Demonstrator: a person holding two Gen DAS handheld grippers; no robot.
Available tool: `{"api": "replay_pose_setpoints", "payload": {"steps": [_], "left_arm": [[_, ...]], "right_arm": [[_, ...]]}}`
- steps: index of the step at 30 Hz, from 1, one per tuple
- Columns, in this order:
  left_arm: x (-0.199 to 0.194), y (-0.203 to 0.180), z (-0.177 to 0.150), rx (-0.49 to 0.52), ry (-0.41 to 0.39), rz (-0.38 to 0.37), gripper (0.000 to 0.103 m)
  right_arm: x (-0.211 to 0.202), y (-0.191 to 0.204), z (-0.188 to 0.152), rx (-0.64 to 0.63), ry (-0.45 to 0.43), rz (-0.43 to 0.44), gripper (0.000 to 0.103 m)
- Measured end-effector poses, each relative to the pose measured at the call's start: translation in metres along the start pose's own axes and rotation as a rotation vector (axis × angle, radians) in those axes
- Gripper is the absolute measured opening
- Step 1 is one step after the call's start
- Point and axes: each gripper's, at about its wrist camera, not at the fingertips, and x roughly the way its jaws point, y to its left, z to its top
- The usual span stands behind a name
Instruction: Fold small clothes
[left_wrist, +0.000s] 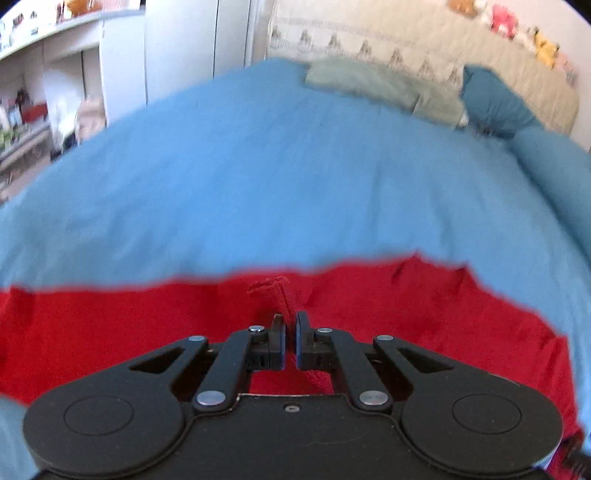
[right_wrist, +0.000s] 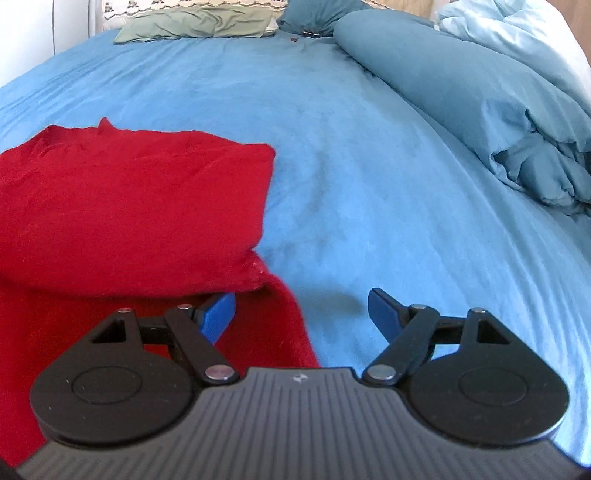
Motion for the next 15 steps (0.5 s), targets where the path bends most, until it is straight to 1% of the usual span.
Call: {"api": "replay_pose_setpoints", "payload": {"steps": [1, 3, 6, 8, 10, 12, 13, 15], "left_arm": [[0.003, 0.004, -0.009, -0.001, 0.014, 0.010, 0.005], [0.008, 0.009, -0.022, -0.021, 0.026, 0.021, 0.005], [0.011, 0.015, -0.036, -0.061, 0.042, 0.018, 0.005], [0.008, 0.017, -0.040, -0.050, 0.042, 0.022, 0.005], [0.007, 0.016, -0.042, -0.022, 0.048, 0.028, 0.006], [0.002, 0.014, -0.043, 0.010, 0.054, 0.037, 0.012], [-0.001, 0.014, -0.043, 0.034, 0.060, 0.055, 0.017], [-0.009, 0.014, -0.046, 0.070, 0.071, 0.104, 0.033]], "right_arm": [[0.002, -0.004, 0.000, 0.010, 0.002, -0.009, 0.095], [0.006, -0.015, -0.001, 0.031, 0.011, -0.052, 0.095], [0.011, -0.042, -0.006, 0.118, 0.038, -0.003, 0.097], [0.012, -0.050, -0.009, 0.126, 0.044, 0.009, 0.098], [0.011, -0.051, -0.009, 0.105, 0.046, 0.013, 0.099], [0.010, -0.050, -0.007, 0.088, 0.059, 0.015, 0.099], [0.009, -0.049, -0.004, 0.082, 0.073, 0.014, 0.099], [0.003, -0.041, 0.001, 0.067, 0.118, 0.005, 0.099]]}}
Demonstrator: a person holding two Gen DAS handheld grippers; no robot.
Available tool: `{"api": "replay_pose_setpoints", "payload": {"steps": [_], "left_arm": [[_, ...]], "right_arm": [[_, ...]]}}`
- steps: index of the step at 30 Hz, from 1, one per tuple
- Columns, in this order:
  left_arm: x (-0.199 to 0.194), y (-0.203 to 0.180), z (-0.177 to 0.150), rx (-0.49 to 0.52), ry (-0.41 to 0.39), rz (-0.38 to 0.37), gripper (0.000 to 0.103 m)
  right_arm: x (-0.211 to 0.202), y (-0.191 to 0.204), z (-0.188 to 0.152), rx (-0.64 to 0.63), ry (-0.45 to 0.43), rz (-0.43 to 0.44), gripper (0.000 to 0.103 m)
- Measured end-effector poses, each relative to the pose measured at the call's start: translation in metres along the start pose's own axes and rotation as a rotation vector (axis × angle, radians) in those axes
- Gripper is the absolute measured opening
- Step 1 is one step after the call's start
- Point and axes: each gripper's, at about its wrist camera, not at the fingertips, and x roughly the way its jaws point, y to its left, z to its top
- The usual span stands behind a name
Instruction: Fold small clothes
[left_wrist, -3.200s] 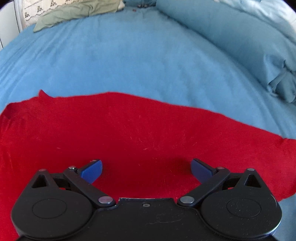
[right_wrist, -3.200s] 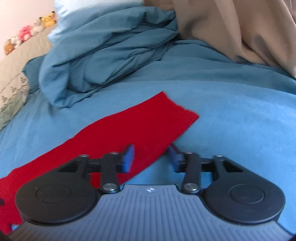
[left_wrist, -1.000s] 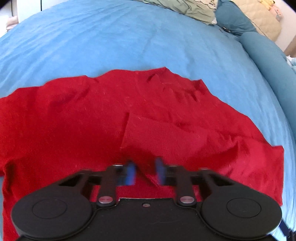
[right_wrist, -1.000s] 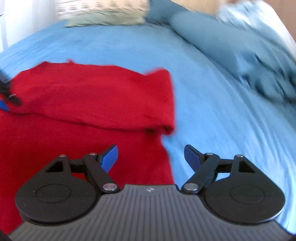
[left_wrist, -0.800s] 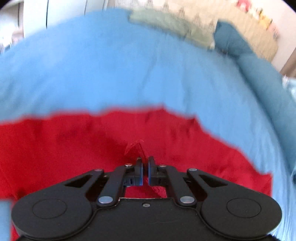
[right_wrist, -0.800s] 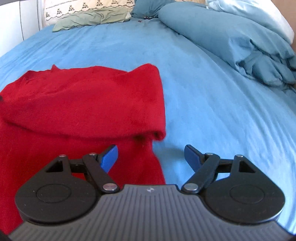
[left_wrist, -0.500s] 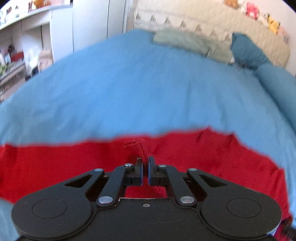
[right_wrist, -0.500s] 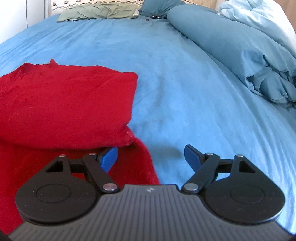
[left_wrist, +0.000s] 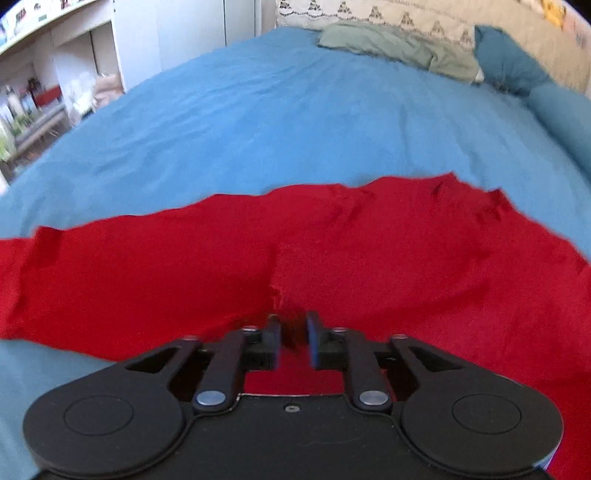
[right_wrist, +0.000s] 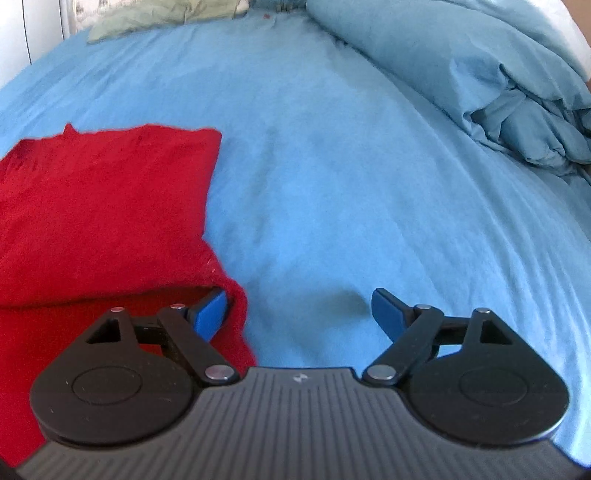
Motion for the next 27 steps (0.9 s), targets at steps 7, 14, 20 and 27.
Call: {"api": "replay_pose_setpoints", "payload": {"steps": [7, 14, 20, 27], "left_arm": [[-0.035, -0.008, 0.008, 0.086, -0.062, 0.042, 0.075], [0.002, -0.035, 0.017, 0.121, -0.018, -0.129, 0.076], [0.035, -0.025, -0.002, 0.140, 0.042, -0.159, 0.082], [0.026, -0.027, 0.014, 0.125, 0.059, -0.141, 0.085]], "right_arm": [[-0.067, 0.056, 0.012, -0.113, -0.112, 0.165, 0.103], [-0.028, 0.100, 0.018, -0.124, -0.074, 0.320, 0.103], [-0.002, 0.069, 0.001, -0.104, -0.022, 0.300, 0.103], [-0.023, 0.074, 0.029, -0.215, -0.115, 0.344, 0.103]]}}
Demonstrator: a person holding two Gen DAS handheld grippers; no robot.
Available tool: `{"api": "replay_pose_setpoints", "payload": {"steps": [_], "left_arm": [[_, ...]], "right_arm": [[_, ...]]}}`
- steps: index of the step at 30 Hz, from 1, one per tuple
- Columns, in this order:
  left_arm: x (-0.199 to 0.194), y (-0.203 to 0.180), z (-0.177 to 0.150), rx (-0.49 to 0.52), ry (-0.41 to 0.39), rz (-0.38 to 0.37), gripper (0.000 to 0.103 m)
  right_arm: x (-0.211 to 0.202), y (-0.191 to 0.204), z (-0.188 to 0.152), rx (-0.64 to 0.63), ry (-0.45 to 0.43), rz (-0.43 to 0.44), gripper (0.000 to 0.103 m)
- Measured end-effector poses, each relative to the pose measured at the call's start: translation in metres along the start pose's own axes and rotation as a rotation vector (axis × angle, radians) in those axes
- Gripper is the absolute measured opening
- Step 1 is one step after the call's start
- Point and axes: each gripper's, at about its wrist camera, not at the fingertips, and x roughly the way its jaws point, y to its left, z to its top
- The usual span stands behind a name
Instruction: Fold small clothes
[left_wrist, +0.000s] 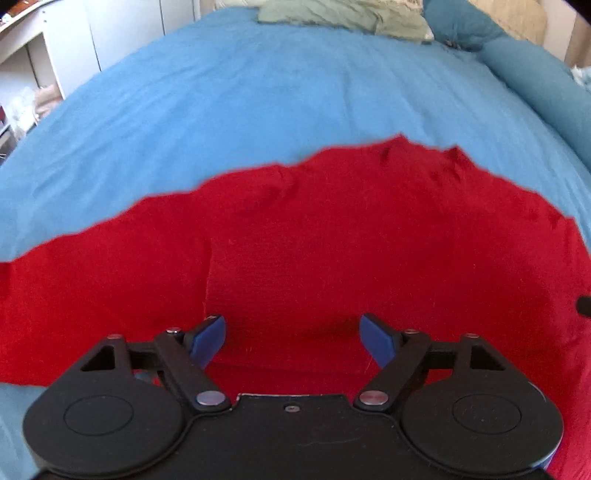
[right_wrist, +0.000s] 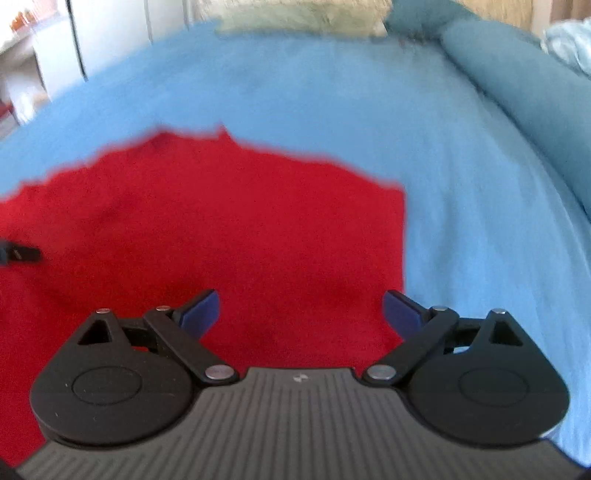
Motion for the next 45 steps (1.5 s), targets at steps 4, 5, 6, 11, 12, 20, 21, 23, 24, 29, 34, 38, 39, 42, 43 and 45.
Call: {"api": "replay_pose_setpoints", "payload": {"steps": [4, 5, 6, 11, 12, 20, 21, 23, 24, 29, 34, 38, 39, 42, 43, 45], "left_arm": [[0.007, -0.003, 0.005, 0.011, 0.023, -0.018, 0.085], [0.011, -0.003, 0.003, 0.008, 0.040, -0.008, 0.085], [0.015, -0.002, 0.001, 0.002, 0.052, -0.004, 0.086], [0.012, -0.001, -0.006, 0.016, 0.048, -0.014, 0.091], [0.013, -0.002, -0.006, 0.024, 0.049, -0.012, 0.091], [-0.004, 0.003, 0.004, -0.039, 0.023, -0.022, 0.092], [-0.012, 0.007, 0.005, -0.062, 0.012, -0.029, 0.092], [-0.033, 0.017, 0.004, -0.102, -0.014, -0.030, 0.092], [-0.045, 0.024, 0.004, -0.120, -0.031, -0.023, 0.092], [-0.101, 0.072, -0.003, -0.240, -0.091, 0.010, 0.096], [-0.131, 0.145, -0.022, -0.390, -0.124, 0.096, 0.100], [-0.132, 0.213, -0.042, -0.514, -0.114, 0.150, 0.099], [-0.132, 0.230, -0.045, -0.539, -0.117, 0.148, 0.099], [-0.125, 0.274, -0.061, -0.581, -0.106, 0.169, 0.094], [-0.121, 0.287, -0.065, -0.589, -0.098, 0.175, 0.089], [-0.114, 0.312, -0.071, -0.619, -0.093, 0.179, 0.084]], "right_arm": [[0.029, 0.011, 0.035, -0.010, -0.019, 0.043, 0.103], [0.039, 0.010, 0.041, 0.005, -0.010, 0.067, 0.103], [0.051, 0.007, 0.045, 0.022, 0.003, 0.086, 0.103], [0.098, -0.026, 0.056, 0.067, 0.069, 0.020, 0.103], [0.100, -0.034, 0.058, 0.092, 0.074, 0.021, 0.103], [0.069, -0.025, 0.078, 0.073, 0.049, 0.025, 0.103], [0.053, -0.022, 0.081, 0.077, 0.012, 0.045, 0.103], [0.022, -0.014, 0.086, 0.090, -0.033, 0.080, 0.103], [0.009, -0.009, 0.088, 0.091, -0.042, 0.098, 0.103], [-0.043, 0.036, 0.098, 0.066, -0.063, 0.124, 0.103], [-0.057, 0.109, 0.086, -0.008, -0.058, 0.104, 0.103], [-0.055, 0.154, 0.060, 0.004, -0.040, 0.142, 0.103], [-0.053, 0.164, 0.054, 0.020, -0.030, 0.147, 0.103], [-0.047, 0.190, 0.039, 0.065, 0.011, 0.166, 0.103], [-0.045, 0.197, 0.032, 0.071, 0.022, 0.167, 0.103], [-0.044, 0.210, 0.022, 0.064, 0.037, 0.155, 0.103]]}}
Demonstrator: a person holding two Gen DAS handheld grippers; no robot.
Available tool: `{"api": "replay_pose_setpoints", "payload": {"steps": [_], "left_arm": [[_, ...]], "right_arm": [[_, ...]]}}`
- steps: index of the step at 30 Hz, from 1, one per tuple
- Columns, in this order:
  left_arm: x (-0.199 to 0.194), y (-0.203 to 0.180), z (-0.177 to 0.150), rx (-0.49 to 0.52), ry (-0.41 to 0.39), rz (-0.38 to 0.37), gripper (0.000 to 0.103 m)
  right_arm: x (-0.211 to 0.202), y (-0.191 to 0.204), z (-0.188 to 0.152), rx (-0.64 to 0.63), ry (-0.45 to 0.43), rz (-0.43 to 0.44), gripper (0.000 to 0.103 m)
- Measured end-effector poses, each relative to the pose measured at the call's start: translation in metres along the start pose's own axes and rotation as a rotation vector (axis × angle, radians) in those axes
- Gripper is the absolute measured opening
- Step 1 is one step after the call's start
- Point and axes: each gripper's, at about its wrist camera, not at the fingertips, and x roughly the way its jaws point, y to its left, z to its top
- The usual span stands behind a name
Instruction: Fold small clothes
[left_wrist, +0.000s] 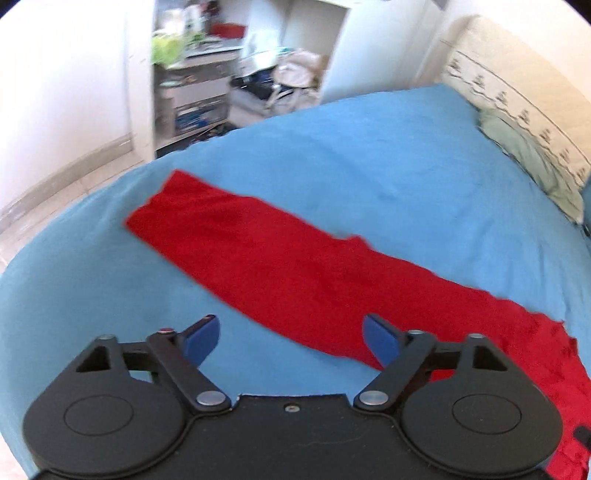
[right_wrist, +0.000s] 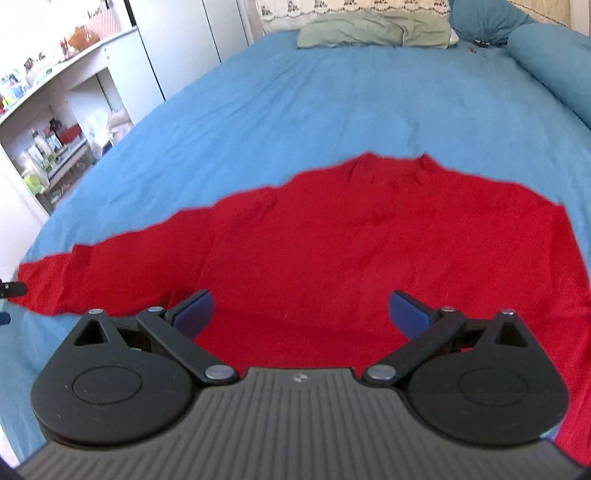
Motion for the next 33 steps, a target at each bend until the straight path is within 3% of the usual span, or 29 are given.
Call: {"api": "replay_pose_setpoints", "payload": {"steps": [4, 12, 16, 21, 26, 33], "left_arm": [[0.020, 0.026, 0.005, -0.049, 0.010, 0.035, 0.060], [0.048, 0.044, 0.019, -0.079, -0.008, 0.063, 0.045], [0.061, 0.043, 0.032, -0.049, -0.034, 0.102, 0.012], [0.051, 0.031, 0.035, -0.039, -0.053, 0.107, 0.006], [0.010, -0.019, 0.040, 0.045, -0.171, 0.093, 0.005], [-0.063, -0.171, 0.014, 0.294, -0.287, -0.114, 0.005]], "right_arm": [[0.007, 0.014, -0.016, -0.018, 0.036, -0.042, 0.103], [0.014, 0.012, -0.033, 0.030, 0.059, -0.103, 0.103], [0.013, 0.013, -0.037, 0.053, 0.049, -0.111, 0.103], [0.010, 0.004, -0.044, 0.086, 0.035, -0.121, 0.103], [0.001, -0.018, -0.044, 0.115, 0.002, -0.110, 0.103], [-0.033, -0.070, -0.018, 0.161, -0.063, -0.128, 0.103]]}}
